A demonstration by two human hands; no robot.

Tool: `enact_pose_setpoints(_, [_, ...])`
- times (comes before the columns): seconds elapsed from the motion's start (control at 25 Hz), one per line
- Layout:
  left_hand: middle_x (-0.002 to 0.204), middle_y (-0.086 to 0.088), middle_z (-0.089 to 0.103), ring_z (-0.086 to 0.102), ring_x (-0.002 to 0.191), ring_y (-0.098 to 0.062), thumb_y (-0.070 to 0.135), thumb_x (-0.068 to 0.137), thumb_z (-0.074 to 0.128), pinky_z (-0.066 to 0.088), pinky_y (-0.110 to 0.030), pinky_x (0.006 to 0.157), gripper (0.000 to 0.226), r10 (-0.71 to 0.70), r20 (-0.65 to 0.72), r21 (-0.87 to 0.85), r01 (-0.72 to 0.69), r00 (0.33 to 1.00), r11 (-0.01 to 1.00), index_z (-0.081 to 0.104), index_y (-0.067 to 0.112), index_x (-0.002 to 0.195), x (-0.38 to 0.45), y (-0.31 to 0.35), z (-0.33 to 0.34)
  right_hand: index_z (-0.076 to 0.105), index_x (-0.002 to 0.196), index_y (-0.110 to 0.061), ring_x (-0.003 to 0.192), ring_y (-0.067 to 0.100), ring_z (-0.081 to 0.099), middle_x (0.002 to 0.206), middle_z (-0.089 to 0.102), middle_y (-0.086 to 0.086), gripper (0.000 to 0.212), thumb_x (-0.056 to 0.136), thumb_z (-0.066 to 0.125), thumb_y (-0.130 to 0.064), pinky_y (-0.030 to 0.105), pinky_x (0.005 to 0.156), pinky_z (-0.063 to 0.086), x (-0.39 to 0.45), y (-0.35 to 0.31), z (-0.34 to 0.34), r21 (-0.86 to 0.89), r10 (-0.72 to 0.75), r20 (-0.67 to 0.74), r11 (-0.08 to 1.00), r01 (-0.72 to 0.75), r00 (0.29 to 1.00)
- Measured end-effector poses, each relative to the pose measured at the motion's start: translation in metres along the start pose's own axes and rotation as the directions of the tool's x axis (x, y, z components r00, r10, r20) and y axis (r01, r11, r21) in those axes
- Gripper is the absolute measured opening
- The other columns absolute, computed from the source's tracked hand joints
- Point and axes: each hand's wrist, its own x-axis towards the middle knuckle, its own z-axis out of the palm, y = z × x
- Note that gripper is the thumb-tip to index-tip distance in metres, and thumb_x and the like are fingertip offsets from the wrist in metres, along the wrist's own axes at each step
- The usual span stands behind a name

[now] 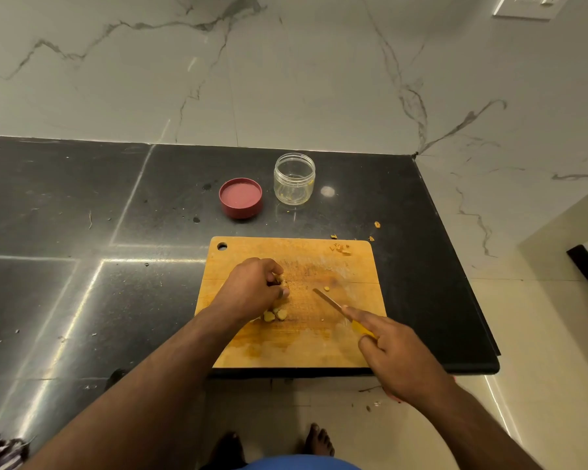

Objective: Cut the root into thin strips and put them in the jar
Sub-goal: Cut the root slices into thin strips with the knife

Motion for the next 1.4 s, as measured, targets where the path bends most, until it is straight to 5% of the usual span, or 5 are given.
enact_pose_setpoints(0.4, [0.111,0.005,0.061,0.057,0.095,-0.010,0.029,0.086,0.078,0.048,-0.022,0.072,0.046,0.015,-0.012,0.016,-0.015,1.000,1.000,0.064,0.024,0.129,-0.002,0.001,0.001,0.037,0.146,-0.042,0.087,0.001,0.054,0.117,0.045,-0.015,0.051,0.101,0.045,-0.021,0.013,0.073,0.042,0.023,0.012,-0.013,-0.015,0.069,-0.096,0.997,-0.071,0.993])
enact_pose_setpoints(0.56, [0.116,0.005,0.060,0.058,0.098,-0.010,0.031,0.086,0.078,0.054,-0.025,0.078,0.045,0.006,-0.007,0.004,-0.006,1.000,1.000,0.064,0.024,0.128,-0.002,0.001,0.001,0.038,0.148,-0.038,0.103,0.011,0.055,0.126,0.052,-0.007,0.051,0.100,0.044,-0.021,0.030,0.090,0.049,0.047,0.018,-0.017,-0.048,0.129,-0.122,0.990,-0.136,0.984])
enact_pose_setpoints(0.8, [0.128,0.002,0.058,0.054,0.103,-0.009,0.022,0.096,0.066,0.045,-0.022,0.080,0.040,0.047,0.012,0.025,-0.047,0.999,0.999,0.061,0.025,0.136,0.000,0.000,-0.003,0.036,0.149,-0.035,0.092,0.012,0.060,0.122,0.060,0.000,0.051,0.101,0.044,-0.021,0.035,0.084,0.054,0.051,0.022,-0.019,0.025,0.164,-0.180,0.986,-0.162,0.970])
enact_pose_setpoints(1.08, [0.126,0.001,0.058,0.056,0.108,-0.013,0.006,0.099,0.055,0.046,-0.023,0.080,0.039,0.069,0.058,0.099,-0.075,0.996,0.992,0.068,0.032,0.125,0.001,-0.003,-0.007,0.037,0.148,-0.038,0.094,0.003,0.057,0.136,0.055,-0.006,0.052,0.101,0.046,-0.019,0.024,0.086,0.048,0.036,0.011,-0.004,0.116,0.120,-0.115,0.988,-0.107,0.986])
enact_pose_setpoints(1.4, [0.105,0.006,0.068,0.059,0.091,-0.008,0.030,0.091,0.073,0.054,-0.025,0.072,0.024,-0.010,0.007,0.050,0.010,1.000,0.999,0.072,0.024,0.114,0.003,0.000,-0.008,0.039,0.147,-0.038,0.103,-0.006,0.052,0.134,0.047,-0.020,0.049,0.102,0.047,-0.021,0.010,0.087,0.039,0.023,0.001,0.005,0.236,0.119,-0.086,0.967,-0.096,0.989])
